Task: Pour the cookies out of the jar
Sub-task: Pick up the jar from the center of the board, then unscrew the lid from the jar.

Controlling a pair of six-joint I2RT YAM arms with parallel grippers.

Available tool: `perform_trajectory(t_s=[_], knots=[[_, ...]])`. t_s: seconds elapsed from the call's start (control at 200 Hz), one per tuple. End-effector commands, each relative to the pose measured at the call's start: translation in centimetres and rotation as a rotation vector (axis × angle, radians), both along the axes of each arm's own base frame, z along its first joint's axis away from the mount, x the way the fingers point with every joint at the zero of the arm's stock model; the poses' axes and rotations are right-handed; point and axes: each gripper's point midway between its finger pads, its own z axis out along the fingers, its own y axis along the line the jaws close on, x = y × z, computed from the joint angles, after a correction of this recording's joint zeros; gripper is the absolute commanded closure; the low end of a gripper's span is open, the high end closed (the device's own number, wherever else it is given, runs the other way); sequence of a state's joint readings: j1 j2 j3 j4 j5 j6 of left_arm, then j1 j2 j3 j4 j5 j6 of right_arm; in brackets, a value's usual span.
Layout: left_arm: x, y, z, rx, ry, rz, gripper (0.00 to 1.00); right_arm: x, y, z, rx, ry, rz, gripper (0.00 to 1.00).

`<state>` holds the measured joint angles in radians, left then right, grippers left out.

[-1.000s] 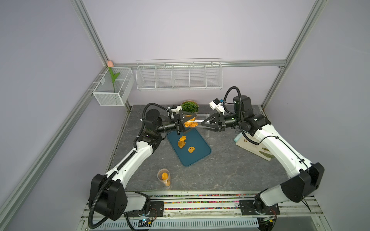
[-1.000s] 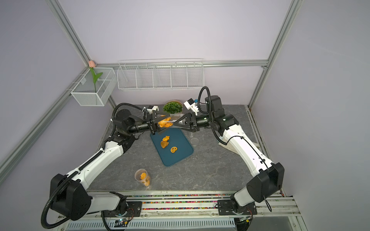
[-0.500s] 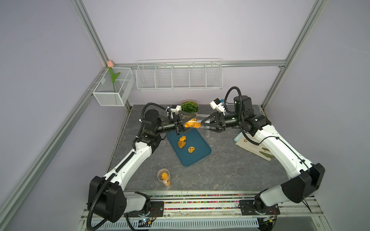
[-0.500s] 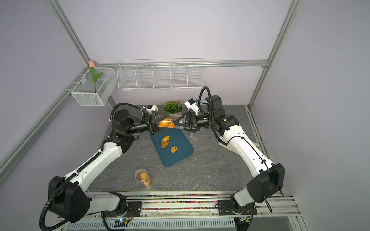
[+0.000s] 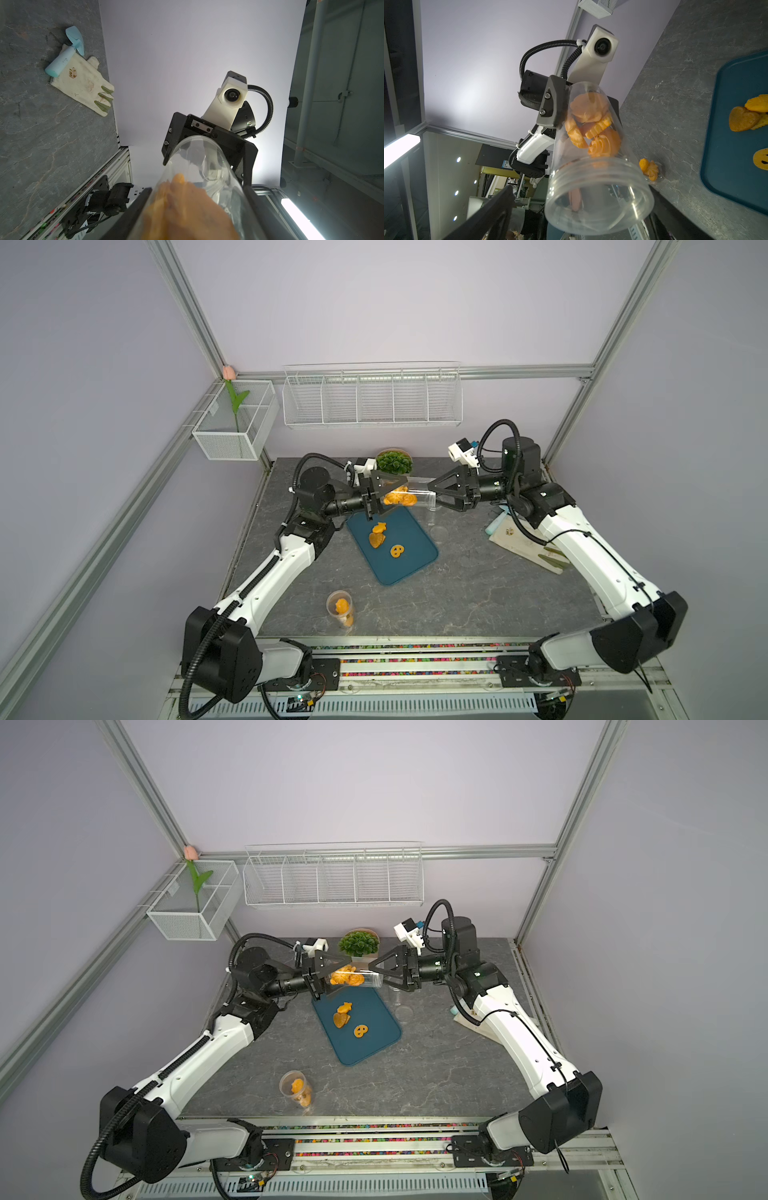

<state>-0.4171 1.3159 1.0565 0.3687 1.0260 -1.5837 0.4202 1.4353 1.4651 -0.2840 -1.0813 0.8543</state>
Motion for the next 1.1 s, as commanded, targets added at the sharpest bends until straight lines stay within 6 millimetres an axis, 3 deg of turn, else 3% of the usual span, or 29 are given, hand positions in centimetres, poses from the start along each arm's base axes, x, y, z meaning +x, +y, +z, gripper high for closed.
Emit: perform_trajectory(t_s=[0.0,0.33,1.095], knots=[[-0.9,0.3,2.3,-0.028,-0.068,-0.011,0.36,-1.0,-0.2,1.6,0.046,-0.018,0.033,0.03],[-1.0,0.4,2.2,-0.026,-0.063,-0.009,0.37,-1.1,-0.2,1.2,0.041,-0.012,0.037,0.38],[-0.4,0.2,2.0,-0.045,-0.027,-0.005,0.38,-1.7,-2.6,0.6,0.02,-0.13,0.028,0.37]])
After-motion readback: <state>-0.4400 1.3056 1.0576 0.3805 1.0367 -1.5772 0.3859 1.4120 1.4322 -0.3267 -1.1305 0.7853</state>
